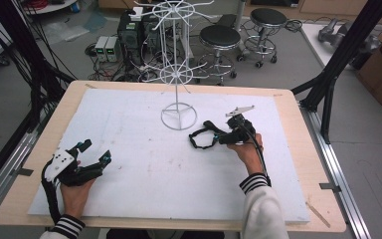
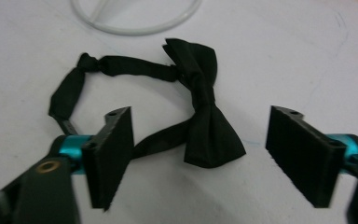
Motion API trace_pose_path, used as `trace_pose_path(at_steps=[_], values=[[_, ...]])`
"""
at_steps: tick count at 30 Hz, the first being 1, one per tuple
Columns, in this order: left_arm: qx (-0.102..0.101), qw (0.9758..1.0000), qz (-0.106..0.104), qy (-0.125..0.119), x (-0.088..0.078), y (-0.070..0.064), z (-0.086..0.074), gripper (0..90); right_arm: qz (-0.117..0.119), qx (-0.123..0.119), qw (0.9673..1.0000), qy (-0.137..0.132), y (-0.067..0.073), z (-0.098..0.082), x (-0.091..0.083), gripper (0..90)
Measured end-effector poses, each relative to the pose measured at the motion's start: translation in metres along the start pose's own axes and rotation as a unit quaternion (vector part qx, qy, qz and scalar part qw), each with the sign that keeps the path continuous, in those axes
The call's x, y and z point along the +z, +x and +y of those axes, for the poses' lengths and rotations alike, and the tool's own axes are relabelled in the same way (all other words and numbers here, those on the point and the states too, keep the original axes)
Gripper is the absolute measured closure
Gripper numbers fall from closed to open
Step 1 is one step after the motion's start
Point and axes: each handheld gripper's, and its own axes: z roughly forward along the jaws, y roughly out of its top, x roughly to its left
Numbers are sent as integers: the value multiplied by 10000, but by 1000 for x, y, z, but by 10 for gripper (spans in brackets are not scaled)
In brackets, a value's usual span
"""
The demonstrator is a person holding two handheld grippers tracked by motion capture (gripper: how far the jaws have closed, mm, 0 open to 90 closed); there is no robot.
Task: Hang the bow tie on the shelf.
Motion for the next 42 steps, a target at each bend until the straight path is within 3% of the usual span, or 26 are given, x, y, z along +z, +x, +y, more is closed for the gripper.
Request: trace_pose_path(at_steps=[1, 4, 8, 13, 19, 24, 28, 42], values=[[1, 10000, 0, -1, 0, 0, 0, 167, -82, 102, 9998, 122, -1, -1, 2, 343], [9, 10000, -4, 3, 0, 0, 0, 167, -121, 141, 9996, 200, -2, -2, 5, 374], [7, 10000, -4, 4, 0, 0, 0, 167, -171, -33, 9994, 298, 2, -1, 10, 455], [3, 10000, -5, 2, 0, 0, 0, 167, -204, -129, 9989, 413, 5, -1, 16, 494], [-4, 10000, -8, -3, 0, 0, 0, 168, -403, -212, 9977, 510, 8, -2, 20, 580], [-4, 10000, -12, 4, 0, 0, 0, 167, -423, -142, 9974, 562, 7, -3, 22, 666], [-4, 10000, -11, -3, 0, 0, 0, 168, -467, -6, 9974, 548, 7, -4, 21, 804], [-1, 10000, -11, -4, 0, 0, 0, 168, -486, 22, 9972, 573, 6, -5, 20, 854]])
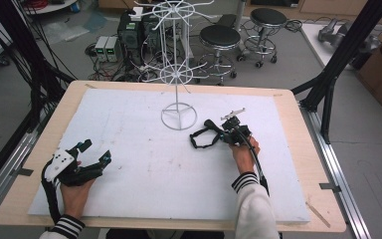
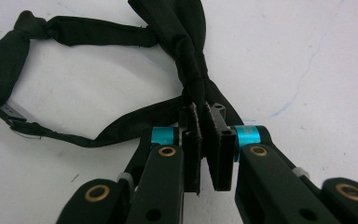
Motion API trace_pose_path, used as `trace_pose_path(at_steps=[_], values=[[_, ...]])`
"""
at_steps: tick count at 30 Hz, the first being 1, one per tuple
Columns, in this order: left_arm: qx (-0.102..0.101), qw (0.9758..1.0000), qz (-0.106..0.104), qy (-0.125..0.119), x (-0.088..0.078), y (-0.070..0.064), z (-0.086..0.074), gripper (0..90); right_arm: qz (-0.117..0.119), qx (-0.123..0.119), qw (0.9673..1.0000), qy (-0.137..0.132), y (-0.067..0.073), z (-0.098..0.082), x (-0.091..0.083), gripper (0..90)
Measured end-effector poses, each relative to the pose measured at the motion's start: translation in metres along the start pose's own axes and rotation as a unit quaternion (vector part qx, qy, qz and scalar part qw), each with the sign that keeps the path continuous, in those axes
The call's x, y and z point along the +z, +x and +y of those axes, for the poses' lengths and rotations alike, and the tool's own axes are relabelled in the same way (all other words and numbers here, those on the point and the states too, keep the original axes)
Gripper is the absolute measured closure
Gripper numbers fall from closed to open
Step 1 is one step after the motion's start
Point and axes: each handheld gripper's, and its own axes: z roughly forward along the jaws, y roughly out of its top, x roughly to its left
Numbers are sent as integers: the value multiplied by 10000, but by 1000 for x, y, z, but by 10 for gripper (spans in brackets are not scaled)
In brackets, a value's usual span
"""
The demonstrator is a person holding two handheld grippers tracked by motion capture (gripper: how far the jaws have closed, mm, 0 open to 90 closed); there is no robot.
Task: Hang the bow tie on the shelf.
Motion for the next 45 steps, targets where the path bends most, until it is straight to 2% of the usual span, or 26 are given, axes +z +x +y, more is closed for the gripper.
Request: trace_pose_path(at_steps=[5, 12, 15, 16, 19, 25, 27, 33, 40, 45], values=[[6, 10000, -3, 2, 0, 0, 0, 168, 78, 72, 9997, -210, -1, 1, -6, 854], [34, 10000, -8, 10, 0, 0, 0, 167, 95, 15, 9982, -586, 2, 3, -21, 854], [34, 10000, -15, 9, 0, 0, 0, 167, 153, -42, 9966, -806, 3, 4, -27, 854], [39, 10000, -12, 12, 0, 0, 0, 168, 202, -75, 9951, -969, 4, 5, -31, 854], [34, 10000, -11, 10, 0, 0, 0, 167, 245, -75, 9936, -1097, 3, 5, -35, 854], [33, 10000, -11, 12, 0, 0, 0, 167, 499, -26, 9861, -1585, 1, 6, -46, 854], [32, 10000, -11, 13, 0, 0, 0, 167, 551, -76, 9827, -1769, 1, 7, -52, 854], [33, 10000, -12, 5, 0, -1, 0, 167, 656, -301, 9756, -2072, 4, 7, -64, 853], [38, 10000, -9, -6, 0, -1, 0, 168, 743, -510, 9646, -2478, 6, 7, -79, 853], [43, 10000, -5, -8, 0, -1, 0, 167, 707, -580, 9629, -2539, 9, 7, -87, 853]])
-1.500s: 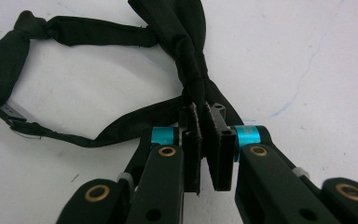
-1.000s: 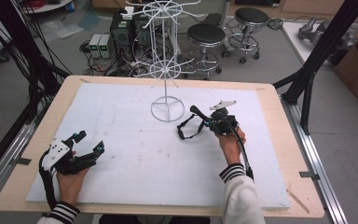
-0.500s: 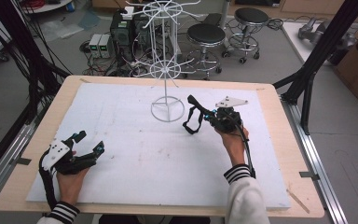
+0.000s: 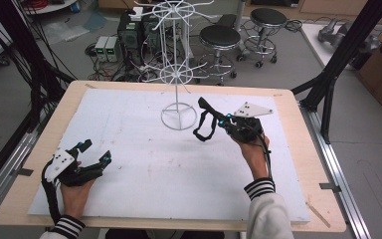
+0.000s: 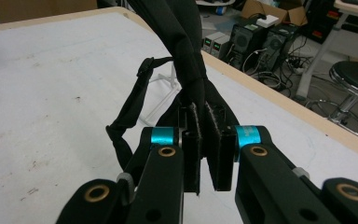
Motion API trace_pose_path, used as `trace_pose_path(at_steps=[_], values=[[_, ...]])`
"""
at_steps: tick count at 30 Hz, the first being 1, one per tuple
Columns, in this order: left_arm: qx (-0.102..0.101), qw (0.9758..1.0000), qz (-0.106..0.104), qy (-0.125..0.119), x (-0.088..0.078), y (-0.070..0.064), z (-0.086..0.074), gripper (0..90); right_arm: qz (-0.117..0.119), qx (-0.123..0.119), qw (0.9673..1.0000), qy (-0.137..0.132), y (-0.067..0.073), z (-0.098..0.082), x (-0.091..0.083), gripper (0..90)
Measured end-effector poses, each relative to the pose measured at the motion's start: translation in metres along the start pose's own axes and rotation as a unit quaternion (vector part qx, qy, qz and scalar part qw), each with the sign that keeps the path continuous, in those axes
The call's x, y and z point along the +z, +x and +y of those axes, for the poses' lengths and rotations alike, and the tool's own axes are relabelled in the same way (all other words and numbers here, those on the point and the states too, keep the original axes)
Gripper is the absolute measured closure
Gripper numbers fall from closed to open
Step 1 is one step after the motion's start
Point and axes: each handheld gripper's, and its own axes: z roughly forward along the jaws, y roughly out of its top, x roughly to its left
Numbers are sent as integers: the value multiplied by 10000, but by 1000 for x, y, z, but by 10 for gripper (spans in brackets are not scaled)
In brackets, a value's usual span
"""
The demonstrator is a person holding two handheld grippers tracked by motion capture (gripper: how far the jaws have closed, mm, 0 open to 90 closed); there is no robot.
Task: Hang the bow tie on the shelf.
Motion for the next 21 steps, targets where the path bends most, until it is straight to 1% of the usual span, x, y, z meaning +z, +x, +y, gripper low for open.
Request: trace_pose_path(at_steps=[1, 3, 4, 7, 9, 10, 12, 13, 14, 15, 16, 21], values=[[-5, 10000, 0, -2, 0, 0, 0, 167, 15, -21, 10000, -32, 0, 1, -1, 853], [0, 10000, 0, 0, 0, 0, 0, 167, 22, 19, 10000, -62, 1, 2, -4, 853], [-2, 10000, -2, 0, 0, 0, 0, 167, 12, -16, 9999, -100, 1, 3, -6, 853], [-1, 10000, 1, 4, 0, 0, 0, 167, 50, -22, 9999, -106, 3, 7, -10, 853], [5, 10000, 3, 6, 0, 0, 0, 168, 35, -13, 10000, -63, 4, 11, -13, 853], [-4, 10000, 0, 2, 0, 0, 0, 168, 28, -39, 9999, -104, 3, 14, -14, 853], [1, 10000, 1, -1, 0, 0, 0, 167, 27, -16, 9999, -131, 5, 21, -18, 853], [-4, 10000, 0, 0, 0, 0, 0, 168, 19, -25, 9999, -124, 7, 29, -21, 853], [-1, 10000, 0, -3, 0, 0, 0, 168, 19, -25, 9999, -124, 7, 29, -21, 853], [1, 10000, -1, -3, 0, 0, 0, 168, 14, -78, 9998, -165, 7, 33, -21, 853], [-2, 10000, 1, -7, 0, 0, 0, 167, 46, -50, 9999, -159, 8, 37, -23, 853], [-4, 10000, 2, -3, 0, 0, 0, 167, 71, -158, 9996, -243, 12, 56, -26, 853]])
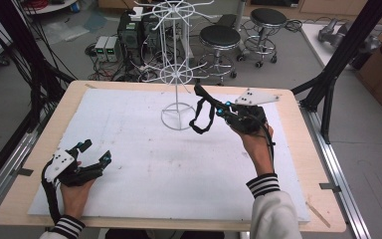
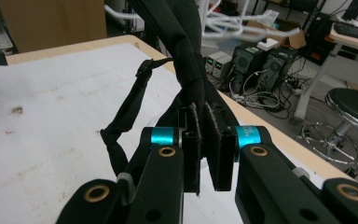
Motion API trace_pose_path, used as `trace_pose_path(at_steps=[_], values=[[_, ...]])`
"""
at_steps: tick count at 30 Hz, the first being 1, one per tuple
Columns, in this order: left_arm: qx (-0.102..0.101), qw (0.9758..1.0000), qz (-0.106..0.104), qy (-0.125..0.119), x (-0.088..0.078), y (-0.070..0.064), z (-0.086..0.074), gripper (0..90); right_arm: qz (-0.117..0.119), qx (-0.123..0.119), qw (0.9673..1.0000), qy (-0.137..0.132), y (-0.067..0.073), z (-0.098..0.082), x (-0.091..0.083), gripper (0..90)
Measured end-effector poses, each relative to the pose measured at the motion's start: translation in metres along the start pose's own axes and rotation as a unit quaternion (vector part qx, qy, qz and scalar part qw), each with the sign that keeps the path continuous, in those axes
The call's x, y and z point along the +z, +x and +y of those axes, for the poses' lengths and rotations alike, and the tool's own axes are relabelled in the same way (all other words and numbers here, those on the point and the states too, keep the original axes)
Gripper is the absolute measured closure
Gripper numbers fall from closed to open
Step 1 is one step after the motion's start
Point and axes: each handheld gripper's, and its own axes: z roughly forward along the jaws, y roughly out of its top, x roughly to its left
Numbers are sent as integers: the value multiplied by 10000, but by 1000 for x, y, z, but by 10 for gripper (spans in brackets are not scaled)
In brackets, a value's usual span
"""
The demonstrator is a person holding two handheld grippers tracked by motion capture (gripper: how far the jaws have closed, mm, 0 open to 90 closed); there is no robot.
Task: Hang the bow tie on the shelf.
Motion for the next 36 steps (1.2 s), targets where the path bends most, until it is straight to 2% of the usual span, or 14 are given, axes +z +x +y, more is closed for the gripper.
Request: trace_pose_path(at_steps=[4, 11, 19, 36], values=[[-27, 10000, -1, -14, 0, 0, 0, 167, 8, -83, 9999, -91, 3, 14, 1, 853], [-32, 10000, -2, -17, 0, 0, 0, 168, 27, -67, 9999, -153, 7, 29, 12, 852], [-42, 10000, -6, -4, 0, 0, 0, 168, 10, -45, 9999, -158, 8, 32, 22, 851], [-56, 10000, 1, -1, 0, 1, 0, 168, -254, 20, 9997, 19, 5, 35, 53, 849]])
